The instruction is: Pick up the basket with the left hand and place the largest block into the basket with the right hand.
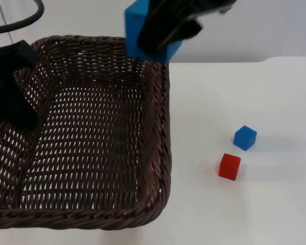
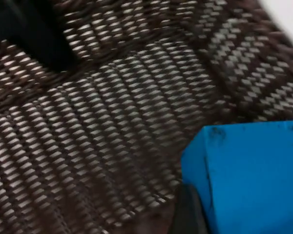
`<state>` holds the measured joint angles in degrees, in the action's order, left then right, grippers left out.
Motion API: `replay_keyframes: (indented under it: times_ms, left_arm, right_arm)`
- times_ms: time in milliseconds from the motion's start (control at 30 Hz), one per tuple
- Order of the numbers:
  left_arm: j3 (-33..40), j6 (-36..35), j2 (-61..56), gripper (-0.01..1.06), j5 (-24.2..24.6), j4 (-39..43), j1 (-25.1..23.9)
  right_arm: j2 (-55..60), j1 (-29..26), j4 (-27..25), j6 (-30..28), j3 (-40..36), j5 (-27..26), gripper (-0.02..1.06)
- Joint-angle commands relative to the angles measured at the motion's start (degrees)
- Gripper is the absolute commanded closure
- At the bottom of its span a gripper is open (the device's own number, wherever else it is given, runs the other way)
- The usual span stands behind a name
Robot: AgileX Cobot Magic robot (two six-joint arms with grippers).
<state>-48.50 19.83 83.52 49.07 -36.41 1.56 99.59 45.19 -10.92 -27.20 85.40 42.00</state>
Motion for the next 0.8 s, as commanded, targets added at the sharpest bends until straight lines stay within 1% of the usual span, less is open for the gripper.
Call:
replay_keyframes:
  times_ms: [0, 33, 133, 333, 767]
  left_arm:
    - [0.15, -0.17, -0.6, 1.05, -0.17, -1.95, -0.19]
    - [0.15, -0.17, -0.6, 1.05, -0.17, -1.95, -0.19]
    - [0.15, -0.17, -0.6, 1.05, -0.17, -1.95, -0.19]
    - [0.15, -0.17, -0.6, 1.05, -0.17, -1.95, -0.19]
    - [0.15, -0.17, -0.6, 1.05, -0.04, -1.95, -0.19]
  right_arm:
    - [1.83, 1.81, -0.28, -0.63, 0.14, -2.5, 1.05]
    - [1.83, 1.81, -0.28, -0.63, 0.14, -2.5, 1.05]
    - [4.37, 3.56, -0.4, -0.63, 0.14, -5.21, 1.05]
    - [6.96, 3.98, -2.71, -0.63, 0.14, -7.98, 1.05]
    - [9.81, 3.98, -2.93, -0.63, 0.14, -9.21, 1.05]
